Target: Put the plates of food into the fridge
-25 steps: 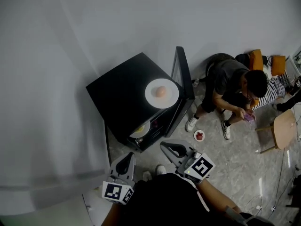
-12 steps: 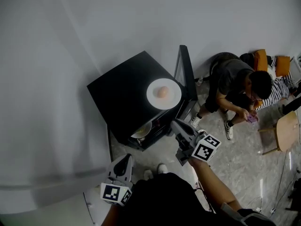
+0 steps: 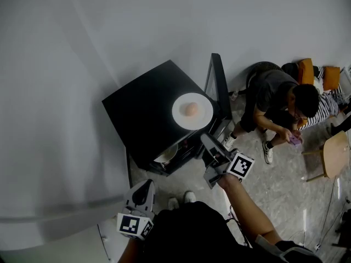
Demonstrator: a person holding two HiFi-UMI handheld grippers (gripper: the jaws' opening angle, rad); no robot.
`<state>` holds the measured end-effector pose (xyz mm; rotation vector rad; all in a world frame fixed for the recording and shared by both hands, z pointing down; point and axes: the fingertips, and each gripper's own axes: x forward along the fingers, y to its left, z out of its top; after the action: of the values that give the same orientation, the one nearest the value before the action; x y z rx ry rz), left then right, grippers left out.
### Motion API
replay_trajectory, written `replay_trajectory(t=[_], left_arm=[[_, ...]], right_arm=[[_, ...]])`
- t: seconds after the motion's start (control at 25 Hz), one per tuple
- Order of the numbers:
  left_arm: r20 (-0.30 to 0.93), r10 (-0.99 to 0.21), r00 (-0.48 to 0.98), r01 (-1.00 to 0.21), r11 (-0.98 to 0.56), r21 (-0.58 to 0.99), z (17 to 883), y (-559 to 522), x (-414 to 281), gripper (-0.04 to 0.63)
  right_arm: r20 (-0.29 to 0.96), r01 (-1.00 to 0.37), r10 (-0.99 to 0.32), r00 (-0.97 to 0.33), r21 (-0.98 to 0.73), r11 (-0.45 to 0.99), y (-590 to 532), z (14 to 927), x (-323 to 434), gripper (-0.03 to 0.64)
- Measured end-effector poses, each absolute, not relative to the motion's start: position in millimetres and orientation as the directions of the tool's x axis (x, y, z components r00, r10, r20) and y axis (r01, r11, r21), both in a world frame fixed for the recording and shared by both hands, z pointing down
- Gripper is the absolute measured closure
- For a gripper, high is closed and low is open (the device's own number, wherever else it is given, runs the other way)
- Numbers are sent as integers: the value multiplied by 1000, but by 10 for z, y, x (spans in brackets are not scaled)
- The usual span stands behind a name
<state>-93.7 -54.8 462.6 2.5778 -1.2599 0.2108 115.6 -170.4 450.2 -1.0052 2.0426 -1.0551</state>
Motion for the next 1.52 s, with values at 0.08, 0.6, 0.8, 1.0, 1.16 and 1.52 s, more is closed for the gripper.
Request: replay_trajectory(t=[0.08, 0.6, 0.8, 1.0, 1.16, 1.52], left_arm=[[245, -751, 614, -789, -590, 168, 4644, -559, -938, 572], [250, -760, 599, -800, -576, 168, 4690, -675, -984, 571], [257, -769, 586, -810, -561, 169, 4688, -635, -1039, 572], [246, -768, 591, -807, -564, 175, 4656, -654, -1035, 572], [254, -766, 590, -807, -560, 187, 4724, -691, -1044, 572], [250, -755, 607, -795, -573, 201, 4695, -494, -941, 571]], right_arm=[[-165, -313, -851, -498, -881, 354, -1763, 4577, 1197, 463], [-124, -190, -888, -442, -955, 228, -2153, 4833, 1310, 449], [-126, -136, -898, -421, -970, 199, -2142, 4860, 1332, 561], [-118, -62, -907, -405, -986, 156, -2137, 4912, 1334, 575], [-112, -25, -910, -398, -991, 133, -2109, 4938, 1328, 578], [-148, -7, -893, -425, -986, 167, -1645, 4801, 1434, 578]])
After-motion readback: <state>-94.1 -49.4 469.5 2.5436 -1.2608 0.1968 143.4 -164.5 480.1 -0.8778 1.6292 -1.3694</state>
